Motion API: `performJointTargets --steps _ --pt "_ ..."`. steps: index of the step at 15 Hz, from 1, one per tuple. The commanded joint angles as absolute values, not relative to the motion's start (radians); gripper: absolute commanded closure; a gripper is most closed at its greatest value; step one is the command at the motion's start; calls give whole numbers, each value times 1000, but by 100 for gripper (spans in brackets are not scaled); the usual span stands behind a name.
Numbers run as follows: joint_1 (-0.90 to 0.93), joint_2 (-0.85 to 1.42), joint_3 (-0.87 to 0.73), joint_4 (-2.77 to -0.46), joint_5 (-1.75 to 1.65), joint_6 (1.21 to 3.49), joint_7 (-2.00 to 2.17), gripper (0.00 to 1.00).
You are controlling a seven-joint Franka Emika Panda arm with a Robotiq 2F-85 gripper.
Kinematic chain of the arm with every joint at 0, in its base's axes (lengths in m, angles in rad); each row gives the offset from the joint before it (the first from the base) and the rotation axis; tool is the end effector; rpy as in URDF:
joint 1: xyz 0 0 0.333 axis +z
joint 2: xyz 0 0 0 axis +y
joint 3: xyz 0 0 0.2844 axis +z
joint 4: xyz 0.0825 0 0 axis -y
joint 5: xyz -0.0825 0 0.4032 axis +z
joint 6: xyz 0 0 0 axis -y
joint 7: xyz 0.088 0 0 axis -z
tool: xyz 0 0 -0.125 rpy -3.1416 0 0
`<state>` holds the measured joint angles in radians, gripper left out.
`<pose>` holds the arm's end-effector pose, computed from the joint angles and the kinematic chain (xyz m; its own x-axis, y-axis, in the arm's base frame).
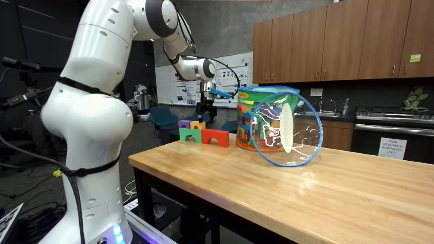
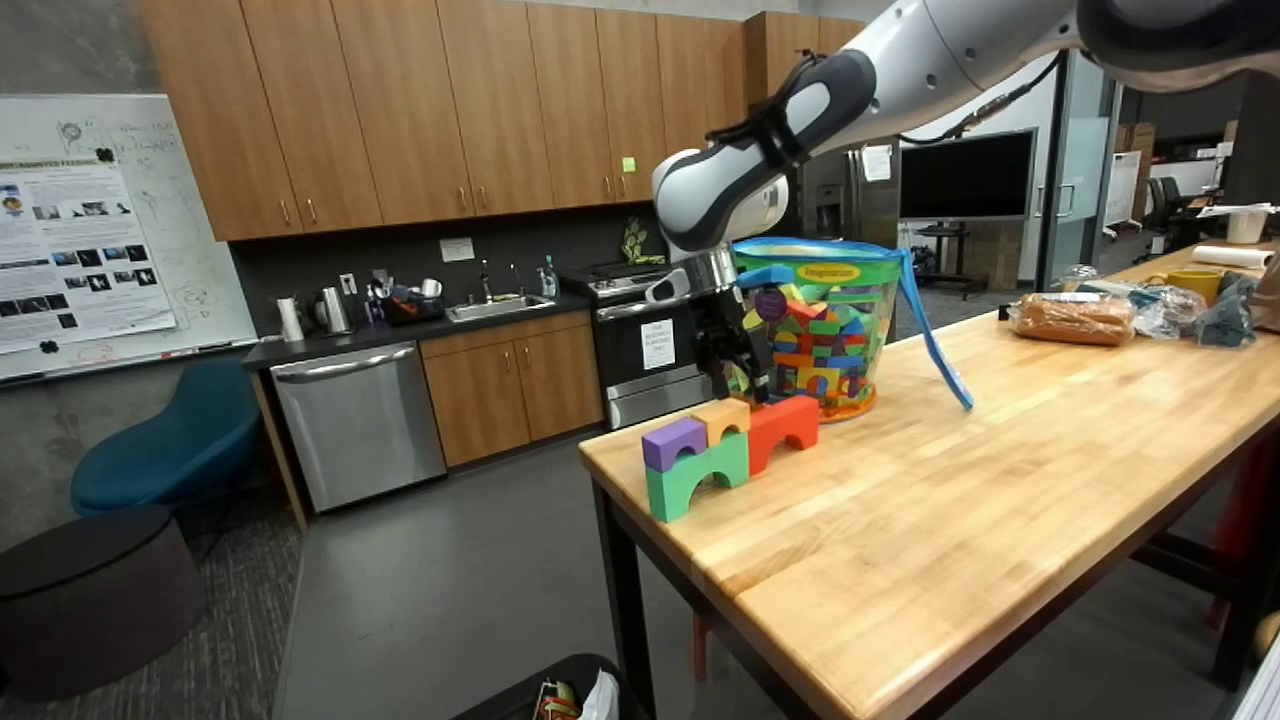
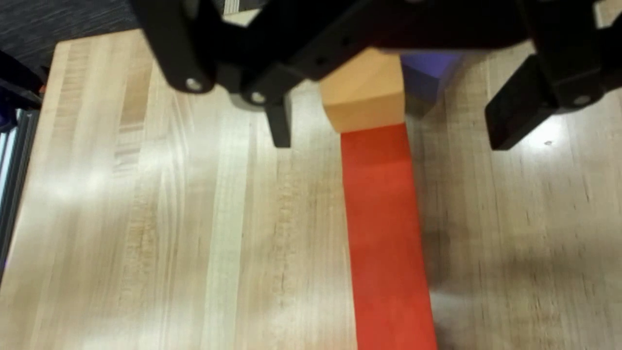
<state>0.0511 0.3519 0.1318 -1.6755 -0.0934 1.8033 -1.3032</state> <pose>0.6239 0.1009 0.3281 0.0461 0.9944 -0.0952 0.9774 -0.0646 -0.2012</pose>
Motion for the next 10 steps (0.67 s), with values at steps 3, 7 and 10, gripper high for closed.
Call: performJointTargets --steps 3,7,10 --pt "12 338 109 -1687 -65 1829 -1283 0" --pt "-13 324 107 -1728 -1 1910 -1282 0" --pt "-25 303 102 -1775 23 1981 -1284 0"
